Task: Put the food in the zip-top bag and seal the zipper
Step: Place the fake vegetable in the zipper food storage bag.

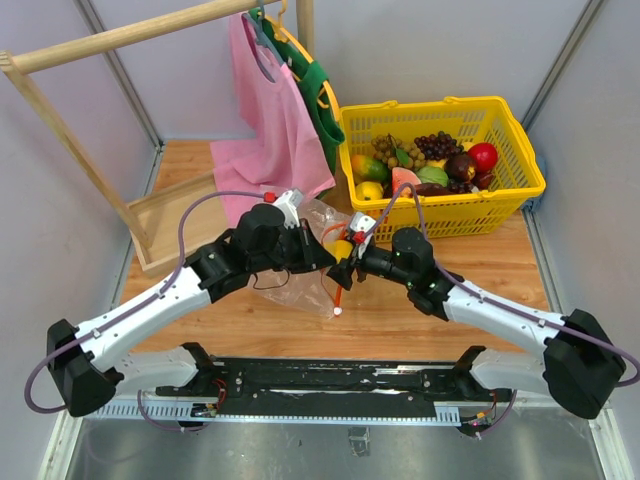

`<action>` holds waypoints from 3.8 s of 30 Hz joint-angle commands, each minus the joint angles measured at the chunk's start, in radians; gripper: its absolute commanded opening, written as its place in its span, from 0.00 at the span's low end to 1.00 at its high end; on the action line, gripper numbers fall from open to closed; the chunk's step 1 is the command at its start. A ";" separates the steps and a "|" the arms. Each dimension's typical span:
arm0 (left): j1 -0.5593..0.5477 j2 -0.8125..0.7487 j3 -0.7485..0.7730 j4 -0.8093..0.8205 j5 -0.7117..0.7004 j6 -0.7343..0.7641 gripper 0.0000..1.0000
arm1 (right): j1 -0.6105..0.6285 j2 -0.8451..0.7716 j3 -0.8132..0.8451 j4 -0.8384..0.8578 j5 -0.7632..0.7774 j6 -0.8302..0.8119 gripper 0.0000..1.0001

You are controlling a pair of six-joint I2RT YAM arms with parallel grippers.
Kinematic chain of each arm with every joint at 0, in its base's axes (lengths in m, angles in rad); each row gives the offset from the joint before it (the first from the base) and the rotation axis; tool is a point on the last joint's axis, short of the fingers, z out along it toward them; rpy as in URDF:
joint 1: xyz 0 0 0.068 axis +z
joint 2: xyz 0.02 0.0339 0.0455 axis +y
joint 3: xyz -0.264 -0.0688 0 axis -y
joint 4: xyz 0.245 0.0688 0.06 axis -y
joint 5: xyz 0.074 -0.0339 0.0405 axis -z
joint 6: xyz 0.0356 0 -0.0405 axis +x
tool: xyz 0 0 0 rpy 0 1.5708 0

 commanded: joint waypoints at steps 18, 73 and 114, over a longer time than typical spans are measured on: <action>0.021 -0.076 -0.123 0.051 0.006 0.025 0.00 | 0.077 0.025 0.029 0.053 -0.182 -0.276 0.22; 0.056 -0.104 -0.113 0.049 0.175 0.155 0.00 | 0.143 0.016 -0.024 0.129 -0.030 -0.510 0.05; 0.048 -0.105 0.025 -0.178 -0.264 0.140 0.00 | 0.096 -0.149 0.363 -0.538 0.223 -0.192 0.88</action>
